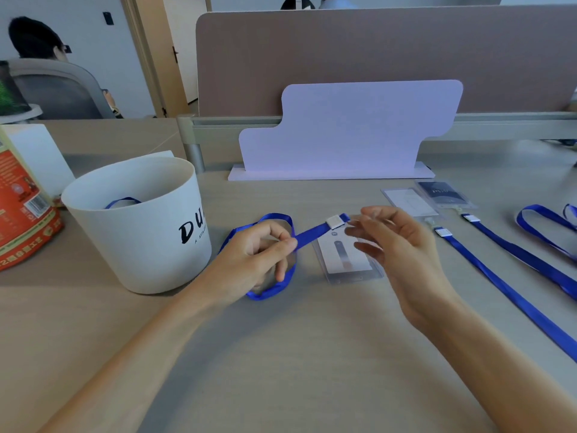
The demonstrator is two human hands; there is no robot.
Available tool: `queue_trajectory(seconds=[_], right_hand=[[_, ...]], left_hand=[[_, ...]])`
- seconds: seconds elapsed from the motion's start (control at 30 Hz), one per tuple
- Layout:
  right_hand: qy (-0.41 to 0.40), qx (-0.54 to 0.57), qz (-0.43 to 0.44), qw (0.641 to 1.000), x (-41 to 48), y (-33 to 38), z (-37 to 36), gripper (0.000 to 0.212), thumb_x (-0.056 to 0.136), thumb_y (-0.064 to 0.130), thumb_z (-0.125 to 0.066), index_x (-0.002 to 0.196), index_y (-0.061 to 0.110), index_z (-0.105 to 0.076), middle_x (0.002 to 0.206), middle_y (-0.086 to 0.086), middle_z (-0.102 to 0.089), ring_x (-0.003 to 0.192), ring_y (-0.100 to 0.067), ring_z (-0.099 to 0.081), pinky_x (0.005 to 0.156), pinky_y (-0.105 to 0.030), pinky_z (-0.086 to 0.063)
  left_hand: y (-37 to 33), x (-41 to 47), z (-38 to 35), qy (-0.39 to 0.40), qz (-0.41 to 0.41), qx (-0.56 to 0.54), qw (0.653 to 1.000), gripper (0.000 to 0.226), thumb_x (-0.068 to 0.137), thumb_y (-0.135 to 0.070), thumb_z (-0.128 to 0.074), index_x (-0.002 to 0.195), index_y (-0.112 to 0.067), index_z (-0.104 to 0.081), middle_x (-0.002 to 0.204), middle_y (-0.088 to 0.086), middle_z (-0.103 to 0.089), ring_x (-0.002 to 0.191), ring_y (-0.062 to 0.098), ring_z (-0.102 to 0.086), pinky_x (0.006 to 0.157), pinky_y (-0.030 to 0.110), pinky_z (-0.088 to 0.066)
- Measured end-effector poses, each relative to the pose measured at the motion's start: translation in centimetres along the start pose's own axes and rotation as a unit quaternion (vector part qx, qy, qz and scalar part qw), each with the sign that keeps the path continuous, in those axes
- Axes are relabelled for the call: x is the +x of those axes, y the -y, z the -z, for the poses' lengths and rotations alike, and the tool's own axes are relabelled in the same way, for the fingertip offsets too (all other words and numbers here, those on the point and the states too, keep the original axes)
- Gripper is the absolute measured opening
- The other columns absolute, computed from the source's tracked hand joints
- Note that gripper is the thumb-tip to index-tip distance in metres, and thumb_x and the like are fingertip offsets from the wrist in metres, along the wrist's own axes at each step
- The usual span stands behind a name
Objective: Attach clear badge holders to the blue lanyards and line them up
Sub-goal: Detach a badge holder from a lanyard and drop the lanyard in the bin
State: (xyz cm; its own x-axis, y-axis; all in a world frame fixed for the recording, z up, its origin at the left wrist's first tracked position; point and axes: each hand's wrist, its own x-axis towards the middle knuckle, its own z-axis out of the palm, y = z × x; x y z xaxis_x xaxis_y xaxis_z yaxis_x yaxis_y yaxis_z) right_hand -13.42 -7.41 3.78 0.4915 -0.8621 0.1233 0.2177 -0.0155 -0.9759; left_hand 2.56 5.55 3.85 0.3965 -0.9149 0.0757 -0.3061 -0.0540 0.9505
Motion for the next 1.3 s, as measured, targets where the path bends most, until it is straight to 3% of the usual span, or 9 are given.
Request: queue_trajectory(seconds=[0.3,0.43,0.53,0.67,0.8,0.9,1.1,1.2,1.3], right_hand=[[-0.081,0.191,-0.038,0.978,0.9,1.6,1.7,0.015,0.098,0.007,-0.048,0.104,0.011,-0.061,0.1,-0.009,-0.076,0.094,-0.024,-0.073,0.083,-0.036,-0.058],[-0.047,0.214,-0.088,0.972,1.1,1.3,1.8,0.022,0.098,0.005,-0.04,0.101,0.011,-0.062,0.077,-0.004,-0.064,0.066,-0.019,-0.066,0.072,-0.033,-0.056],[-0.028,0.143,-0.092,0.985,0.9,0.8,1.2,0.03,0.095,0.002,-0.036,0.094,0.01,-0.064,0.073,-0.002,-0.051,0.049,-0.014,-0.045,0.061,-0.03,-0.046],[0.019,-0.046,-0.051,0.997,0.3,0.1,0.3,0.032,0.088,0.005,-0.039,0.09,0.015,-0.069,0.073,-0.003,-0.049,0.053,-0.015,-0.042,0.066,-0.033,-0.04],[0.138,-0.219,0.03,0.965,-1.1,-0.4,-0.4,0.032,0.08,0.029,-0.041,0.099,0.033,-0.067,0.076,0.016,-0.055,0.074,-0.008,-0.053,0.072,-0.021,-0.043],[0.181,-0.288,0.067,0.938,-1.8,-0.9,-1.7,0.035,0.078,0.045,-0.064,0.112,0.037,-0.062,0.097,0.018,-0.06,0.072,-0.01,-0.052,0.066,-0.014,-0.044],[0.273,-0.279,0.088,0.917,-1.5,-0.8,-5.4,0.017,0.078,0.024,-0.075,0.088,0.022,-0.061,0.077,0.006,-0.063,0.065,-0.001,-0.051,0.063,-0.018,-0.039],[0.277,-0.306,0.069,0.908,-0.8,0.3,-6.4,0.028,0.087,0.029,-0.062,0.083,0.002,-0.057,0.067,-0.016,-0.051,0.059,-0.011,-0.042,0.058,-0.03,-0.04],[0.269,-0.291,0.078,0.915,0.0,2.7,-7.3,0.03,0.095,0.024,-0.056,0.089,-0.006,-0.057,0.067,-0.006,-0.038,0.058,-0.012,-0.033,0.051,-0.018,-0.029]], left_hand=[[2.1,0.7,2.1,-0.026,0.026,0.248,0.968,0.02,0.095,-0.033,-0.053,0.078,-0.027,-0.061,0.058,-0.007,-0.062,0.052,0.009,-0.047,0.057,0.026,-0.039],[2.1,0.8,1.7,-0.075,-0.009,0.243,0.967,0.011,0.095,-0.03,-0.054,0.084,-0.03,-0.058,0.063,-0.004,-0.064,0.051,0.007,-0.048,0.052,0.018,-0.037],[1.3,0.7,1.0,-0.059,-0.027,0.147,0.987,0.012,0.095,-0.017,-0.054,0.094,-0.029,-0.054,0.082,0.006,-0.066,0.058,0.01,-0.047,0.047,0.015,-0.034],[0.0,0.5,0.6,-0.003,-0.02,-0.046,0.999,0.033,0.082,-0.008,-0.054,0.11,-0.027,-0.055,0.075,-0.007,-0.051,0.052,0.011,-0.031,0.045,0.023,-0.026],[-0.6,0.6,0.4,0.006,-0.04,-0.215,0.976,0.047,0.07,-0.003,-0.039,0.111,-0.019,-0.055,0.083,0.002,-0.048,0.056,0.011,-0.034,0.05,0.023,-0.033],[-1.3,0.5,-0.2,0.001,-0.051,-0.267,0.962,0.045,0.072,0.0,-0.038,0.11,-0.015,-0.056,0.083,0.004,-0.048,0.058,0.012,-0.038,0.053,0.024,-0.035],[-4.1,-0.3,-0.2,-0.024,-0.073,-0.293,0.953,0.04,0.083,0.011,-0.029,0.105,-0.012,-0.055,0.082,0.001,-0.049,0.061,0.016,-0.035,0.058,0.028,-0.031],[-6.4,-0.6,2.1,-0.065,-0.108,-0.224,0.966,0.038,0.077,0.001,-0.036,0.1,-0.018,-0.059,0.086,0.0,-0.05,0.067,0.014,-0.038,0.06,0.025,-0.033],[-8.8,-1.1,5.2,-0.121,-0.144,-0.094,0.978,0.037,0.079,-0.005,-0.039,0.101,-0.028,-0.058,0.096,0.001,-0.052,0.077,0.015,-0.044,0.069,0.025,-0.038]])
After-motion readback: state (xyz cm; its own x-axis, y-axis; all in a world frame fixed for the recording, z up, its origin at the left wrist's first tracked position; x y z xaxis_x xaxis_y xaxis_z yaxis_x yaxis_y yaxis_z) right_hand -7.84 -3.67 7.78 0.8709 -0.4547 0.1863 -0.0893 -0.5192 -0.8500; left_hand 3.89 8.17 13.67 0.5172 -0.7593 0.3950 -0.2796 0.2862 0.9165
